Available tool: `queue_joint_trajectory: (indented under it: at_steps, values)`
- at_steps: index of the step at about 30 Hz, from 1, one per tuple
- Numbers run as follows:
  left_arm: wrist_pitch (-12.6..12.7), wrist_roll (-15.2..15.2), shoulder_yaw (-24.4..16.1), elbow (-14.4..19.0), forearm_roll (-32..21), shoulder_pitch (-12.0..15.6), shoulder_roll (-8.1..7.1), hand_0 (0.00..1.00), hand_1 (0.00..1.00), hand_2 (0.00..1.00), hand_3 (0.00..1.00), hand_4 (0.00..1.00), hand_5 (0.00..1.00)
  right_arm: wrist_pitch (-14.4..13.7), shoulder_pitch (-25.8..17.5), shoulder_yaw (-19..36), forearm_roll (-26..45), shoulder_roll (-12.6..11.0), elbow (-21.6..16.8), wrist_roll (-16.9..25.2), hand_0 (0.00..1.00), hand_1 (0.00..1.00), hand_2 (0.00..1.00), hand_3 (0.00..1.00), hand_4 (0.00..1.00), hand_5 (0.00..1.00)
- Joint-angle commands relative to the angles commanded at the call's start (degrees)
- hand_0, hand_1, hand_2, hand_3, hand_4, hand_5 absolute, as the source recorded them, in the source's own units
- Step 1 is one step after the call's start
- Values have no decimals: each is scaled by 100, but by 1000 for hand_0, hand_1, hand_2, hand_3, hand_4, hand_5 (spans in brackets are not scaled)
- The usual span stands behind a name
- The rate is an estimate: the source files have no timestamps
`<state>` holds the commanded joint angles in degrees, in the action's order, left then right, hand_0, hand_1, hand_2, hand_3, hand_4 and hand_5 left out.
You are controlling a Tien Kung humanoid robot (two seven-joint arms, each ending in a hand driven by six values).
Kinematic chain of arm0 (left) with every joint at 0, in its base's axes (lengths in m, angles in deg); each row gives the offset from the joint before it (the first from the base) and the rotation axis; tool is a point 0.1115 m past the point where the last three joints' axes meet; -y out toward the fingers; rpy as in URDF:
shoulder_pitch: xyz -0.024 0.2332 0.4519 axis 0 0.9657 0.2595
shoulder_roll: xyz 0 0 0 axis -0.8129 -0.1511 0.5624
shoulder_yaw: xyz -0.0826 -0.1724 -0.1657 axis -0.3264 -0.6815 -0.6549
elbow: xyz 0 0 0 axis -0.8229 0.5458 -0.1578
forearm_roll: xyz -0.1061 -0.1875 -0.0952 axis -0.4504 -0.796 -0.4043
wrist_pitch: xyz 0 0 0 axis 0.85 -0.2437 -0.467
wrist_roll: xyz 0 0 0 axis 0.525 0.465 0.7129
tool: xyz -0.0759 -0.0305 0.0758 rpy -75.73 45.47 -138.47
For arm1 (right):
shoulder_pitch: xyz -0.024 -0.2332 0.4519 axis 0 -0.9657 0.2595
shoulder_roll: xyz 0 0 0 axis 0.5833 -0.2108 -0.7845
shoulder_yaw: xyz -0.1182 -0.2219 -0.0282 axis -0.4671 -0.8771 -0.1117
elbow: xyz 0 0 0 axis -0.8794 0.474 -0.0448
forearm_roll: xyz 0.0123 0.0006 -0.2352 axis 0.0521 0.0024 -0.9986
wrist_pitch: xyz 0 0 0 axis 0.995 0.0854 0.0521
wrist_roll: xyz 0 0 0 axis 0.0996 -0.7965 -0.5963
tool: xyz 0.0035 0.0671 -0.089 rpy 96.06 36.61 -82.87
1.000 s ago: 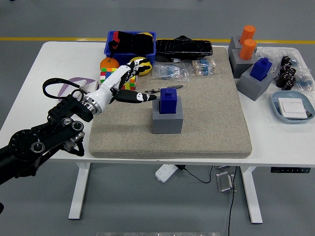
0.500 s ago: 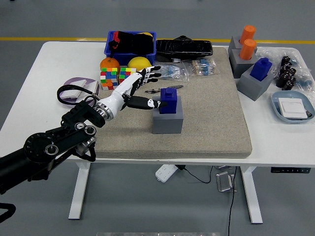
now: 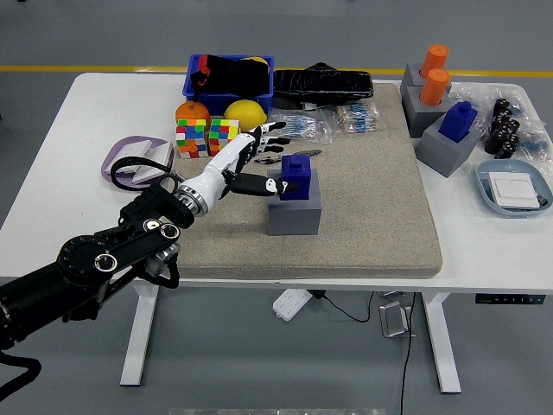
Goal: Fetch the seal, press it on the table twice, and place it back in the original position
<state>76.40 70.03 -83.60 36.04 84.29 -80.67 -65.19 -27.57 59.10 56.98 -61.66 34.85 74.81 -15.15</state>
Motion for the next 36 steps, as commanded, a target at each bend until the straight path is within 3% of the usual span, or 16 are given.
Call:
queue_joint_trajectory:
  at_steps: [36]
  values:
    - [106, 110, 65, -350, -229, 151, 302, 940, 767, 733, 952, 998, 5, 2, 0, 43, -63, 21, 0, 12, 869, 732, 713, 714, 823, 509]
